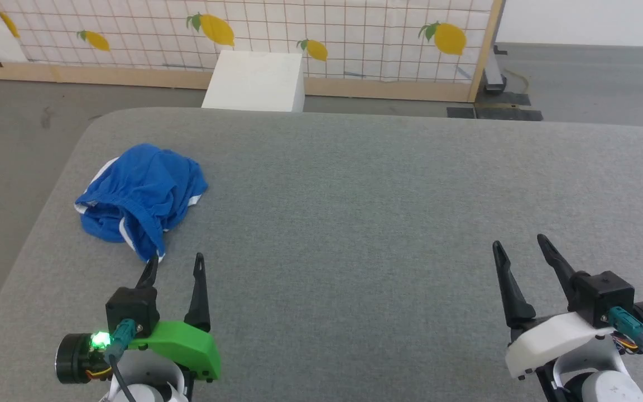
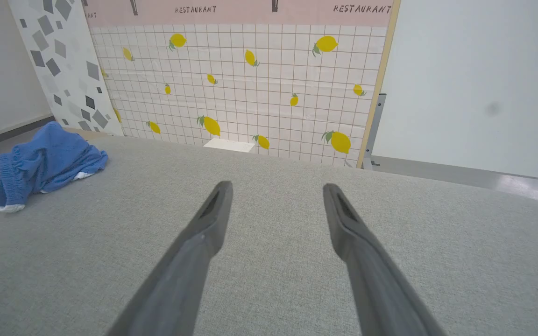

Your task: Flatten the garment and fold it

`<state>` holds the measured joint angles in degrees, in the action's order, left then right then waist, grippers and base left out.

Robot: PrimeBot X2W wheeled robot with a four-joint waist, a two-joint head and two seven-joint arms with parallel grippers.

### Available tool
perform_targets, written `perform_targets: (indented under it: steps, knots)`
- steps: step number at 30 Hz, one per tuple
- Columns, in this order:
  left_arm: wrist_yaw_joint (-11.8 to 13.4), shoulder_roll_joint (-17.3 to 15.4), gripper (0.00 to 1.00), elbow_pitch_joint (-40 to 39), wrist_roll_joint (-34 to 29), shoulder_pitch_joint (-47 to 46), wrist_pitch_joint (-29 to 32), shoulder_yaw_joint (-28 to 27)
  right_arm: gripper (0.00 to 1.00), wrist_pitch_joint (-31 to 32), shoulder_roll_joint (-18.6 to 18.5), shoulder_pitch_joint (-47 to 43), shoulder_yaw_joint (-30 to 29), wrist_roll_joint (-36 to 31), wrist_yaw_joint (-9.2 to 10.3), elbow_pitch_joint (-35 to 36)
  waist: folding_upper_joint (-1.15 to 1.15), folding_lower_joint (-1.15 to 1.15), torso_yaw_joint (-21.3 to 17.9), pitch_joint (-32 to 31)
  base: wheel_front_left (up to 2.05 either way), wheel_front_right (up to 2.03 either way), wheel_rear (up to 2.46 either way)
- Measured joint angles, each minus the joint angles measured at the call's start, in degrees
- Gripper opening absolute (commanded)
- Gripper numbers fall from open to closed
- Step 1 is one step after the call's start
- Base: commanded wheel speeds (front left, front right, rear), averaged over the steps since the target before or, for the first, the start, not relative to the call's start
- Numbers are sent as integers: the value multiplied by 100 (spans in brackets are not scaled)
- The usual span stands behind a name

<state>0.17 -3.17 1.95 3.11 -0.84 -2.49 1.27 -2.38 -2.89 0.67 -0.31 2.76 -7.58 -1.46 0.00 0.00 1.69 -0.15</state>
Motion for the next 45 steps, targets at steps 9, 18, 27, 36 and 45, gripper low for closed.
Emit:
perform_targets:
  steps: [9, 18, 27, 36, 45]
  knots:
    - [24, 1, 100, 68, 82, 1, -111, 0, 100, -109, 0, -26, -2, 57, 0, -59, 0, 0, 221, 6, 0, 0, 0]
    - [45, 1, 100, 116, 177, 1, -216, 14, 100, -219, 0, -70, -21, 97, 0, -103, 0, 0, 509, -4, 0, 0, 0]
    - [90, 1, 100, 168, 236, 3, -323, 34, 100, -322, 0, -76, -20, 185, 0, -177, 0, 0, 875, -26, 0, 0, 0]
    - [98, 1, 100, 219, 304, 20, -428, 41, 100, -422, 0, -87, -22, 278, 0, -264, 0, 0, 1235, -34, 0, 0, 0]
    - [142, 1, 100, 309, 355, 33, -568, 85, 100, -568, 1, -129, -25, 349, 0, -326, 0, 0, 1677, -28, 0, 0, 0]
